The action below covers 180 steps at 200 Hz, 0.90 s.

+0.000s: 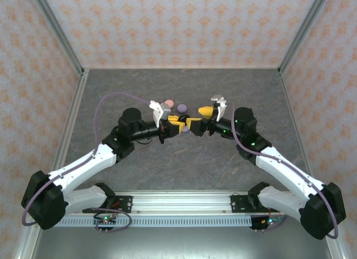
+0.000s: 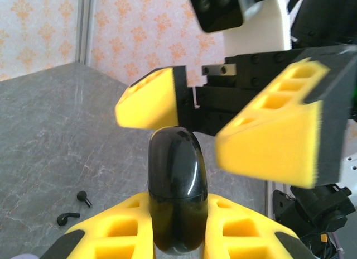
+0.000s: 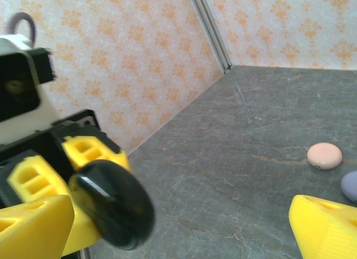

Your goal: Insert wireless bluetooth earbuds into charging case

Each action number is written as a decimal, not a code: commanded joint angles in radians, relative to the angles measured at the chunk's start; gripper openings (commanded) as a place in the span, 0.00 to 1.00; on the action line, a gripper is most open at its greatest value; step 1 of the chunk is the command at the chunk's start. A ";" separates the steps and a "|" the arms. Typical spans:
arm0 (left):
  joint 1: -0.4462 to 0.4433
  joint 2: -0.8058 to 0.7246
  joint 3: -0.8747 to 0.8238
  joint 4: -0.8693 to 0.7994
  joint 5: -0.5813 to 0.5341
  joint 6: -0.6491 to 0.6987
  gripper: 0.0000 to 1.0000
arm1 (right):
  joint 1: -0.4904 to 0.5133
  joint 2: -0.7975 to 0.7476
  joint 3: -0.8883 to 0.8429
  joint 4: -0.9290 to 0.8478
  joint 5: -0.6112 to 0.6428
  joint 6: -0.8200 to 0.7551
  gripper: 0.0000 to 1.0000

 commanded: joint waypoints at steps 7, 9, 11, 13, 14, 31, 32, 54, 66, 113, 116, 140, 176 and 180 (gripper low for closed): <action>-0.009 -0.038 -0.007 0.037 0.002 0.035 0.00 | -0.005 0.031 0.064 -0.005 0.044 0.011 0.99; -0.009 -0.040 -0.007 0.036 0.002 0.035 0.00 | -0.006 0.033 0.066 -0.007 0.048 0.013 0.99; -0.009 -0.041 -0.007 0.036 0.001 0.035 0.00 | -0.007 0.035 0.067 -0.009 0.052 0.015 0.99; -0.009 -0.042 -0.006 0.033 0.001 0.036 0.00 | -0.007 0.035 0.070 -0.010 0.056 0.017 0.99; -0.009 -0.042 -0.006 0.032 0.001 0.036 0.00 | -0.007 0.036 0.070 -0.011 0.056 0.018 0.99; -0.010 -0.048 -0.005 0.018 0.004 0.043 0.00 | -0.023 0.048 0.091 -0.013 0.044 0.037 0.99; -0.010 -0.048 -0.004 0.017 0.004 0.044 0.00 | -0.023 0.048 0.092 -0.014 0.043 0.039 0.99; -0.015 -0.051 -0.004 0.006 0.001 0.056 0.00 | -0.035 0.072 0.135 -0.059 0.026 0.033 0.99; -0.020 -0.051 -0.006 0.001 -0.014 0.066 0.00 | -0.037 0.087 0.154 -0.082 0.015 0.025 0.99; -0.047 -0.079 -0.059 0.006 -0.092 0.190 0.00 | -0.054 0.038 0.178 -0.129 0.004 0.032 0.99; -0.048 -0.083 -0.066 0.009 -0.096 0.201 0.00 | -0.055 0.029 0.178 -0.139 0.011 0.030 0.99; -0.061 -0.126 -0.126 0.045 -0.138 0.282 0.00 | -0.076 -0.019 0.205 -0.288 0.084 0.010 0.99; -0.076 -0.175 -0.168 0.036 -0.179 0.354 0.00 | -0.080 0.045 0.275 -0.582 0.235 -0.023 0.97; -0.078 -0.179 -0.171 0.036 -0.181 0.360 0.00 | -0.081 0.059 0.281 -0.606 0.258 -0.025 0.96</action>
